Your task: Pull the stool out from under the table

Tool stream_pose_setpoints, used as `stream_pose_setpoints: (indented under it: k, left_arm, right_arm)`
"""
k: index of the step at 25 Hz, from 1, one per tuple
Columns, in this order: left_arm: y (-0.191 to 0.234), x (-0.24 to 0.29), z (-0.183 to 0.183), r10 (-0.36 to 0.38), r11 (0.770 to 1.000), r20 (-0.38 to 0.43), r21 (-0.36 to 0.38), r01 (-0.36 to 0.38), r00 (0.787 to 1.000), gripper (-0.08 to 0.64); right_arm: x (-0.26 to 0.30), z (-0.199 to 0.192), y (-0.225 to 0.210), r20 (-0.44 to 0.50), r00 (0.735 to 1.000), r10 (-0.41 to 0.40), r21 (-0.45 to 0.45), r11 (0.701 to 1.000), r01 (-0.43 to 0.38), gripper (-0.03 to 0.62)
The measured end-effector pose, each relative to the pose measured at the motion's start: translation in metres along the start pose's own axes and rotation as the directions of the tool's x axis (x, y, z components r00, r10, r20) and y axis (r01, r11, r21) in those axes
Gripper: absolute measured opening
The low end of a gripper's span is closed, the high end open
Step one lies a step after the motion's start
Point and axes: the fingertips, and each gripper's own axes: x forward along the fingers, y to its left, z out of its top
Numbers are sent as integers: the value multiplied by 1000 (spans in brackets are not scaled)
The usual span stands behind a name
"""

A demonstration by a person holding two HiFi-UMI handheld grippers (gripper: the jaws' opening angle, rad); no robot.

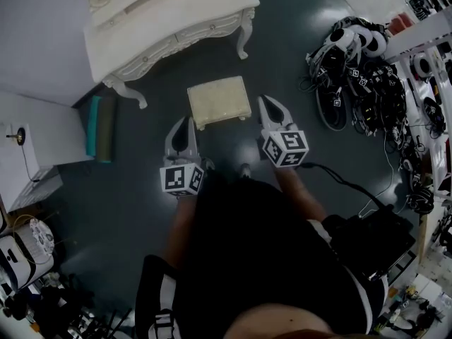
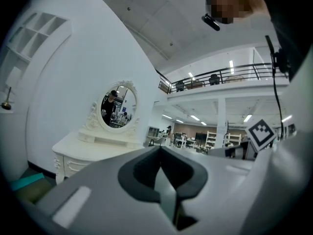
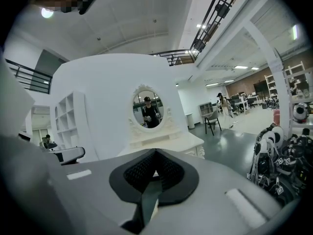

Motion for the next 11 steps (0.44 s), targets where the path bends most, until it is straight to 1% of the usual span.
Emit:
stream_pose_setpoints:
  k: [11]
  left_arm:
    - [-4,-3,2,-5,1000,-1,2,5,1000,9]
  right_arm:
    - [-6,2,1,1,1000,2,-20,1000,-2,-3]
